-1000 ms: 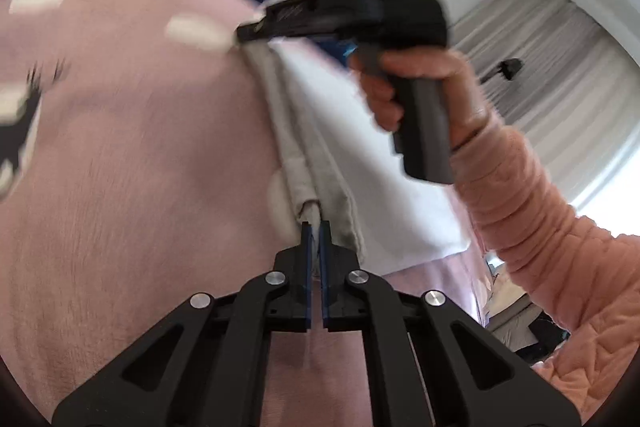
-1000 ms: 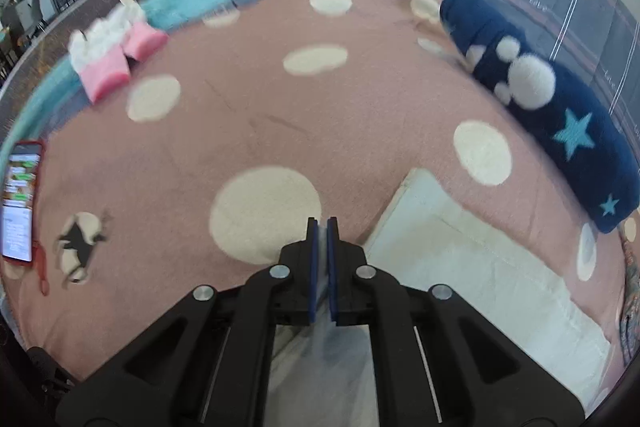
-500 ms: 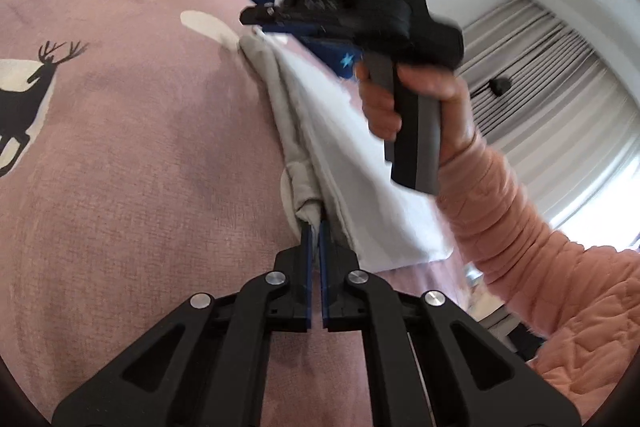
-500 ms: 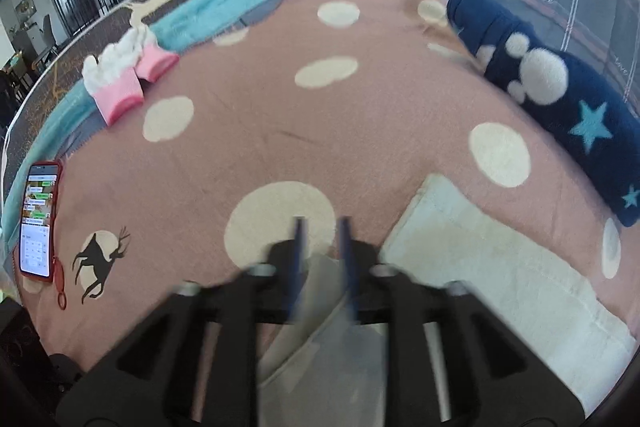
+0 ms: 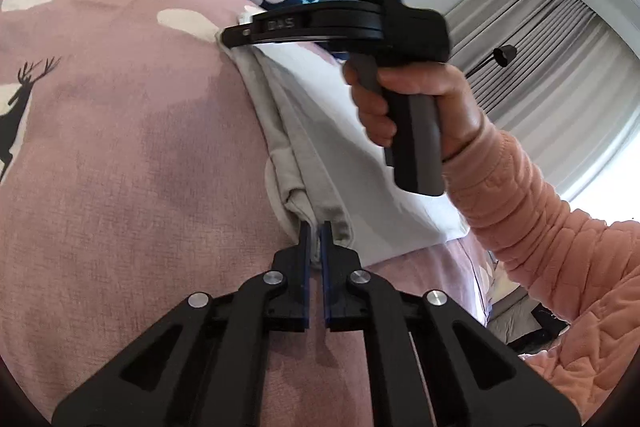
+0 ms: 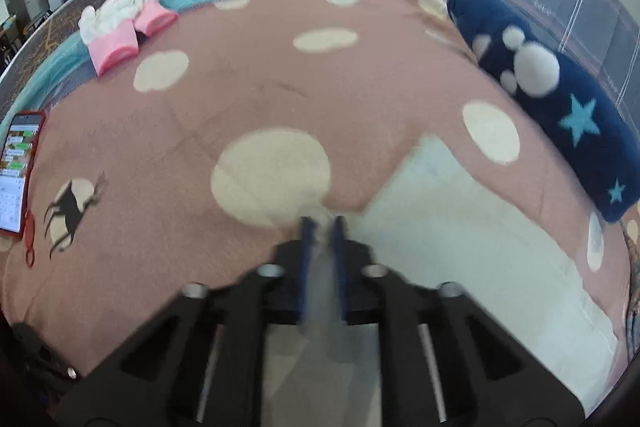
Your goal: Fold small clothes
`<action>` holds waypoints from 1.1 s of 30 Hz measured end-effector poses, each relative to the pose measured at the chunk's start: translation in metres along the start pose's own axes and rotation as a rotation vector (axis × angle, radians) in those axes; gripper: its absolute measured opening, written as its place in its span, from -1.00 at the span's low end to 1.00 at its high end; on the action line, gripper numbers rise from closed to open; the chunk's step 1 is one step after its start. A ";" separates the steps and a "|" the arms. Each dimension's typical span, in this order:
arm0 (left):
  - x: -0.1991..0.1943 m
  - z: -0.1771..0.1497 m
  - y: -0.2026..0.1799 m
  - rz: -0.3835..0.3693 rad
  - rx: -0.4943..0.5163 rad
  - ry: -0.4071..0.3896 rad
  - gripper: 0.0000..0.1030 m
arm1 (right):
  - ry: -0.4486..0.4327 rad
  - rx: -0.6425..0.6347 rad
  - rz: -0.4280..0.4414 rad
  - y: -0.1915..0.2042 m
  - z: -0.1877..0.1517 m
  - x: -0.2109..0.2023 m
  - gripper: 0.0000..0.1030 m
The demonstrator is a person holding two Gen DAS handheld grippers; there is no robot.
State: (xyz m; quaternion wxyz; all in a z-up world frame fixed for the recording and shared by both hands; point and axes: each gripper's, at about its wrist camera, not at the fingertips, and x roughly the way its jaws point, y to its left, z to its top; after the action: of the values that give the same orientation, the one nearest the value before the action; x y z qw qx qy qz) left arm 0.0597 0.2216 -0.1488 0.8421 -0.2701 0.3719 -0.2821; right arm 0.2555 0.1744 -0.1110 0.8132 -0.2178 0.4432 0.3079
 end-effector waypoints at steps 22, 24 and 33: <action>-0.033 -0.003 -0.002 -0.107 0.004 -0.163 -0.94 | -0.034 0.203 0.123 -0.044 -0.092 -0.074 -0.70; -0.035 0.000 -0.019 -0.116 0.060 -0.168 -0.94 | -0.020 0.194 0.162 -0.039 -0.101 -0.068 -0.70; -0.002 -0.005 -0.033 0.152 0.078 0.016 -0.95 | -0.060 0.200 0.213 -0.032 -0.118 -0.082 -0.65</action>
State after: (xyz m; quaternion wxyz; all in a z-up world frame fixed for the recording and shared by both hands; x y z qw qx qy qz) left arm 0.0463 0.1985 -0.1288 0.8680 -0.2059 0.3869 -0.2335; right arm 0.1743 0.0529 -0.0989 0.8065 -0.0779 0.4676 0.3532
